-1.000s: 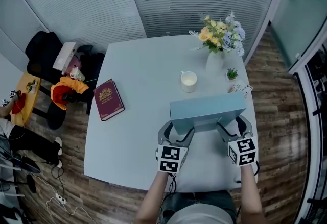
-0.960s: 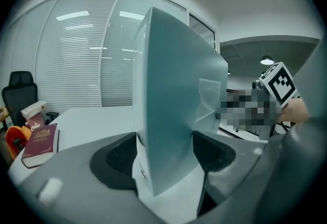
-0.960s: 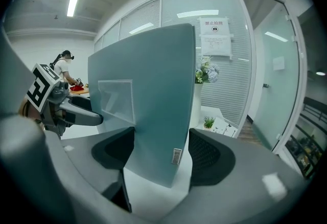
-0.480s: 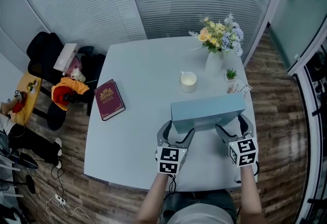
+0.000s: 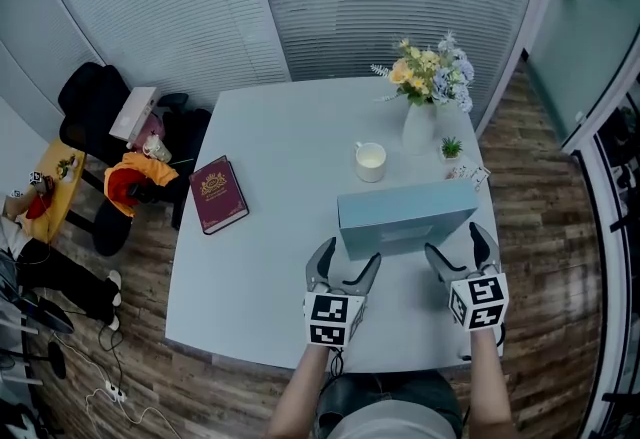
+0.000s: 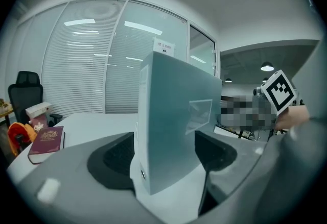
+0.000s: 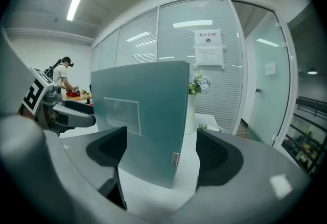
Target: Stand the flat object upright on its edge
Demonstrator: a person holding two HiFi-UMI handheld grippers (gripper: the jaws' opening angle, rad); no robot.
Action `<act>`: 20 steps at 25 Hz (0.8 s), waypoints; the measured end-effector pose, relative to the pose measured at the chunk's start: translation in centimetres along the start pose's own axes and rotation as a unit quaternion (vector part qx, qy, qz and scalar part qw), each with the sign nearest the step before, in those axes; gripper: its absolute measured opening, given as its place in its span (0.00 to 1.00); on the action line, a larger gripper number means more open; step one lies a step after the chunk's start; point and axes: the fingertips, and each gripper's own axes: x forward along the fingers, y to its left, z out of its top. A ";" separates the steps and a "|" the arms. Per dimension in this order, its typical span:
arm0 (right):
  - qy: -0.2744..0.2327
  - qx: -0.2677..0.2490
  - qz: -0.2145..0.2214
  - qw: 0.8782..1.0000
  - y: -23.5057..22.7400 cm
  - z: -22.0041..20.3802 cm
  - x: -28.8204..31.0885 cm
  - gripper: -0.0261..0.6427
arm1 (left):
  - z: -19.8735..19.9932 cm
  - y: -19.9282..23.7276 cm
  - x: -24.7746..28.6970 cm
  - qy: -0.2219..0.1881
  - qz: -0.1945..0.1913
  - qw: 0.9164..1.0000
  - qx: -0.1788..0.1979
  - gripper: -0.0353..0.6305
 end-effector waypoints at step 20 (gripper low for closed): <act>-0.133 0.004 -0.053 0.990 1.4 8.6 -7.4 0.44 | 8.9 2.6 -8.2 -0.133 0.046 0.990 -0.026 0.46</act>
